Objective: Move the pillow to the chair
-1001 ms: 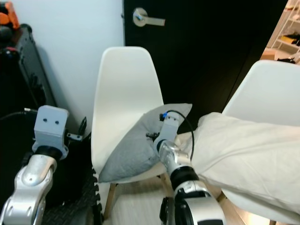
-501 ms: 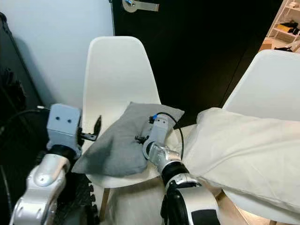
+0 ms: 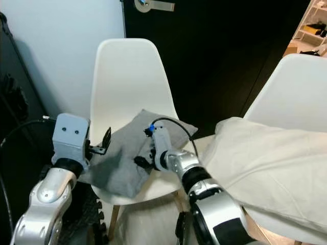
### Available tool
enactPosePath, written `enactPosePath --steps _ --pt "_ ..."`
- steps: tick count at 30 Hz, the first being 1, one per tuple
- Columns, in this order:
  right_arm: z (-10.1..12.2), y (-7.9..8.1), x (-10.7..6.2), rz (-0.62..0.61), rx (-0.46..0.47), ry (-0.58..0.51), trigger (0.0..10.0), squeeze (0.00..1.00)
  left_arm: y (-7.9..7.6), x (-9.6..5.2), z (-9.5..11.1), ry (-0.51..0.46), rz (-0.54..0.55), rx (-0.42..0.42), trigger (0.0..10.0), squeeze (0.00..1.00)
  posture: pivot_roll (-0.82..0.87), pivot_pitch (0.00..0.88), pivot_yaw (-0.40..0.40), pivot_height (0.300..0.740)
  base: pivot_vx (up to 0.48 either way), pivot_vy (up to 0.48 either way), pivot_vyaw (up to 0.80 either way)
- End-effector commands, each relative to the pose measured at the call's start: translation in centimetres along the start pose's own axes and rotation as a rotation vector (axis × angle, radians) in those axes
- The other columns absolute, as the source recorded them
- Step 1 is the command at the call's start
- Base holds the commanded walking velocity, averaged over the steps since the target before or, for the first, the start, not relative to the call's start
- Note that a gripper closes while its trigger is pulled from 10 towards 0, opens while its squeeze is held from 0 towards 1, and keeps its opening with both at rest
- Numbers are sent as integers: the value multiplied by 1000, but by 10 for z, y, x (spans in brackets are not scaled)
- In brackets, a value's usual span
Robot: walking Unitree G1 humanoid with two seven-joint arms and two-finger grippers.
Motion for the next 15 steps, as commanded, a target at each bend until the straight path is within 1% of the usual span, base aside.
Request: enactPosePath --steps 1,2,3,4,7,8,9,10,11,12,13,14,15 --pt "10 -4 -5 -19 -80 -26 10000 1000 1 1 -1 3 -3 24 10000 0 57 0 -128 530 0 0 0" --pt "21 -23 -18 -84 -127 -95 10000 0 2 2 -2 4 1 27 10000 0 54 0 -127 530 0 0 0" --pt "36 -36 -33 -124 -150 -198 10000 0 2 3 -4 8 5 29 10000 0 45 0 -125 530 0 0 0" --pt "46 -43 -42 -145 -151 -271 10000 0 2 4 -5 10 7 31 10000 0 45 0 -125 530 0 0 0" --pt "46 -43 -42 -145 -151 -271 10000 0 2 4 -5 10 7 31 10000 0 45 0 -125 530 0 0 0" --pt "63 -33 -65 10 50 -521 10000 0 4 1 -13 37 29 17 10000 0 34 0 -123 534 0 0 0" --pt "63 -33 -65 10 50 -521 10000 0 4 1 -13 37 29 17 10000 0 34 0 -123 534 0 0 0" --pt "61 -27 -73 91 144 -595 10000 0 4 -1 -18 56 41 -3 10000 0 36 0 -125 539 0 0 0" --pt "54 -20 -79 158 218 -640 10000 0 4 -4 -25 79 52 -31 10000 0 36 0 -122 544 0 0 0" --pt "54 -20 -79 158 218 -640 10000 0 4 -4 -25 79 52 -31 10000 0 36 0 -122 544 0 0 0" --pt "48 -16 -81 190 251 -651 10000 0 4 -7 -28 93 58 -50 10000 0 36 0 -122 549 0 0 0" --pt "48 -16 -81 190 251 -651 10000 0 4 -7 -28 93 58 -50 10000 0 36 0 -122 549 0 0 0" --pt "37 -9 -82 210 270 -656 10000 0 4 -11 -33 114 72 -95 10000 0 35 0 -121 553 0 0 0"
Point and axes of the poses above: a point about 5 cm out from each wrist's last joint towards the gripper, its own x axis pointing out of the wrist towards the gripper, its own z axis along the axis of the wrist's last joint, y = z × x, the point moved 3 cm from there along x, pointing out of the wrist towards the gripper, and after that the axes turned 14 degrees about x, right-handed, at the moved point
